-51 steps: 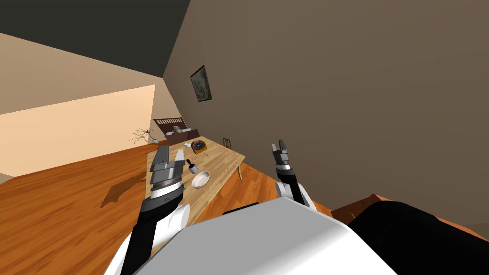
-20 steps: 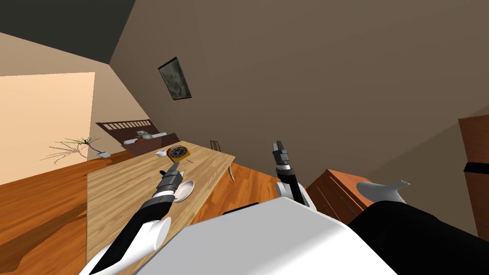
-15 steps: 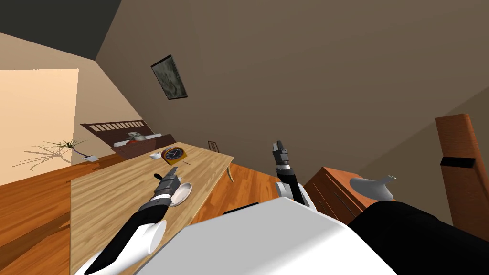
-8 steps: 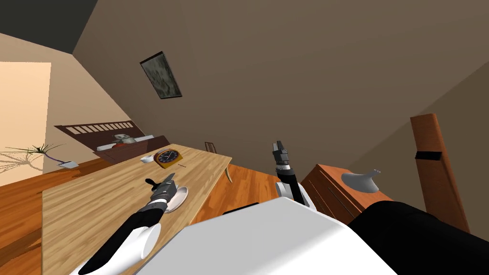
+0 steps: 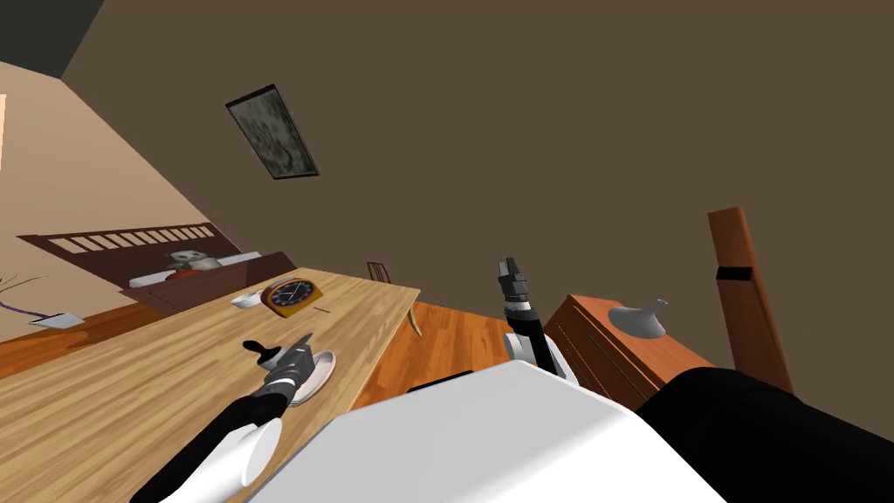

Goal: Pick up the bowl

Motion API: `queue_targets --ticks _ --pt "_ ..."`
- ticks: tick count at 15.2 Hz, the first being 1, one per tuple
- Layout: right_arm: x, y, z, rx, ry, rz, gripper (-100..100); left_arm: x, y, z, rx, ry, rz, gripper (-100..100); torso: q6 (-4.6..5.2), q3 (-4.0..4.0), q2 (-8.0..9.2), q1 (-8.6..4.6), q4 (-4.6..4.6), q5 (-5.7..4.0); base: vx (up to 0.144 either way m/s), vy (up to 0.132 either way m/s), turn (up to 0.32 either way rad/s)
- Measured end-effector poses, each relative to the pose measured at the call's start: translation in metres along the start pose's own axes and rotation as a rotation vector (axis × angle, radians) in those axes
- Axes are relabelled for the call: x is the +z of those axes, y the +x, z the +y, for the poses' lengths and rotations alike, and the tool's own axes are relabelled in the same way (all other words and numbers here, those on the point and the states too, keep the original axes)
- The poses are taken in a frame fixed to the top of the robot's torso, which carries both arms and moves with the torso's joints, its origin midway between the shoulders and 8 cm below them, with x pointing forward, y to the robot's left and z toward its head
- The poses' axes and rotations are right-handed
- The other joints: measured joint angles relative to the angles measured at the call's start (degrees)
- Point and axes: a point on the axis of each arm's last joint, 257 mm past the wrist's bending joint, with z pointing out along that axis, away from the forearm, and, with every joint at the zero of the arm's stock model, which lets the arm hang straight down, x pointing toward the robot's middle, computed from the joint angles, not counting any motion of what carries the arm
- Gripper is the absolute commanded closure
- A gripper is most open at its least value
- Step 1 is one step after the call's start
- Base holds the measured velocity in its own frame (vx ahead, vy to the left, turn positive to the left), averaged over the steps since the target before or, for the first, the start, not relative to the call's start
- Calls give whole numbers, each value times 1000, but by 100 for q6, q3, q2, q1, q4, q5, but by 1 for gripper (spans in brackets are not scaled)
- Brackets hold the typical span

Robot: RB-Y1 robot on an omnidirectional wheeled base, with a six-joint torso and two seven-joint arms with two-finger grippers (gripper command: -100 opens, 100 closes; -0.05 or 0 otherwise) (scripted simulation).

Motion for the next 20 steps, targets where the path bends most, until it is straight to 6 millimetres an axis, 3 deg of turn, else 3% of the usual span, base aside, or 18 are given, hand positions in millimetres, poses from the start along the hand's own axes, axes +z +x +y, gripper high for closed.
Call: queue_targets --ticks 8,20 --pt "0 0 0 0 0 0 0 -4 -35 59 -63 -198 -47 -100 0 0 0 1 0 0 14 15 -102" --pt "0 0 0 0 0 0 0 -29 -70 138 -168 -473 -111 -100 0 -1 -2 4 -1 0 14 21 -90"
